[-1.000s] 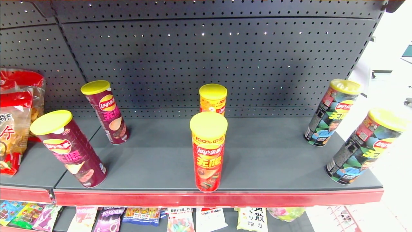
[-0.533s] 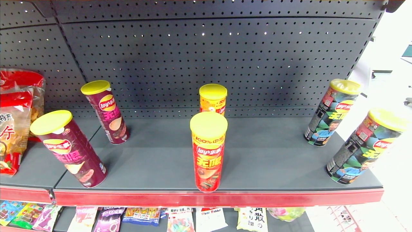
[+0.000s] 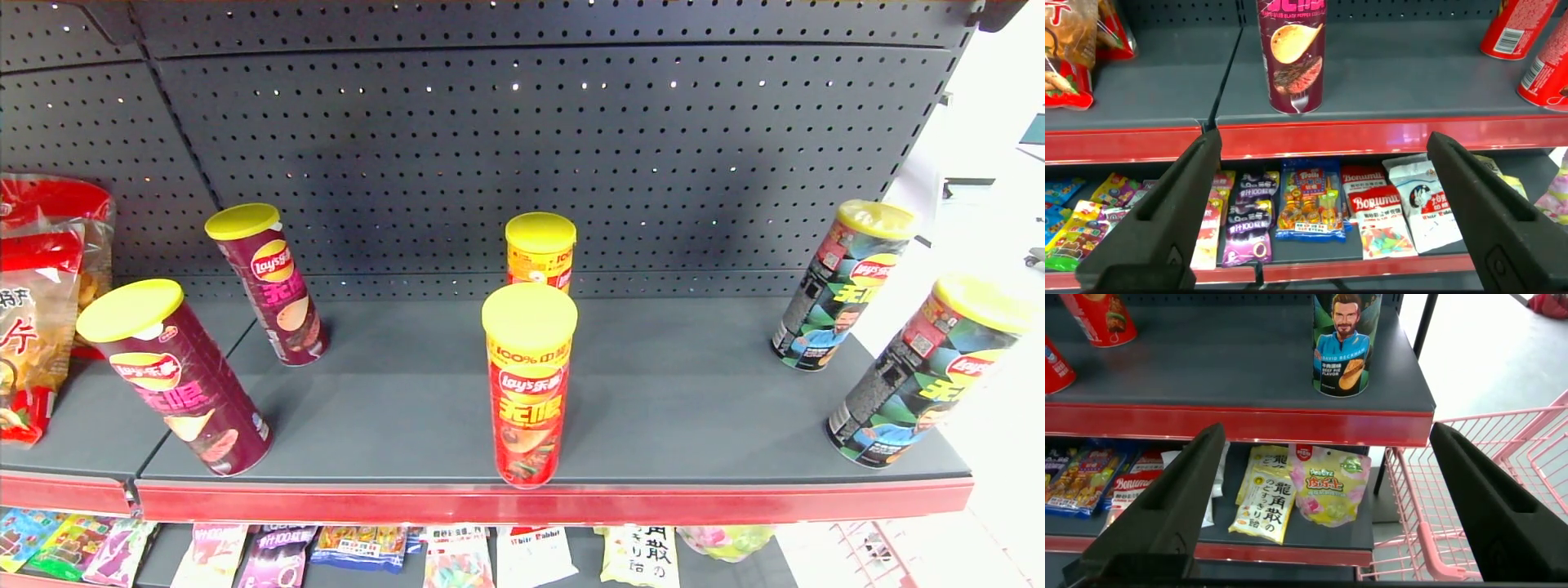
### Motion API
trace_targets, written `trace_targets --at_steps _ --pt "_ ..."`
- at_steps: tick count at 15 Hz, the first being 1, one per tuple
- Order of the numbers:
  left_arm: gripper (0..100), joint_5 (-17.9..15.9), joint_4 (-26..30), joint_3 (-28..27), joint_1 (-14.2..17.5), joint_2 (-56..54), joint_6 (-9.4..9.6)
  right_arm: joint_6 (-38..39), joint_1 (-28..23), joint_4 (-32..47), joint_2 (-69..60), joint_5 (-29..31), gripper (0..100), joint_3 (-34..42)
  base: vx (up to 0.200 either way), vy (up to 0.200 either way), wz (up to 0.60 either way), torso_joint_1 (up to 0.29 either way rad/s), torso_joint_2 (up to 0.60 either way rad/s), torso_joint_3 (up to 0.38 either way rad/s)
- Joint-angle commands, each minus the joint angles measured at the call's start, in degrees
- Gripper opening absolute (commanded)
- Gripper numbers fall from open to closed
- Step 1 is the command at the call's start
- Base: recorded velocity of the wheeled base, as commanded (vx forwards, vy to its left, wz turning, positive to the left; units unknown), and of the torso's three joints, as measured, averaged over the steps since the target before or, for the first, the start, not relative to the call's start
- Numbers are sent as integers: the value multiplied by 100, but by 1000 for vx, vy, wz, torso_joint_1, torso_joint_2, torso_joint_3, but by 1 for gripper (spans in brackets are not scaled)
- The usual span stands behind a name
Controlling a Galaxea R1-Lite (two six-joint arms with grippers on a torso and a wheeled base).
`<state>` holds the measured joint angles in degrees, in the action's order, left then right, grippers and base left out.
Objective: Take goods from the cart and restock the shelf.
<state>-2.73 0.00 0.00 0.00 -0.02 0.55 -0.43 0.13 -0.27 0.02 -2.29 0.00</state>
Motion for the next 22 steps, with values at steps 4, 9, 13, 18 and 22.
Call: trace_targets --at_steps 4,9,13,18,22 --pt "100 1 0 0 0 2 -2 16 4 -8 -2 1 100 0 0 0 0 0 0 0" --pt "100 1 0 0 0 2 -2 8 4 0 -2 1 100 0 0 0 0 0 0 0" --pt "100 1 0 0 0 2 -2 16 4 0 -2 1 100 0 0 0 0 0 0 0" --pt "100 1 0 0 0 2 -2 16 4 -8 -2 1 100 0 0 0 0 0 0 0" --pt "100 1 0 0 0 2 -2 16 4 0 -2 141 100 0 0 0 0 0 0 0"
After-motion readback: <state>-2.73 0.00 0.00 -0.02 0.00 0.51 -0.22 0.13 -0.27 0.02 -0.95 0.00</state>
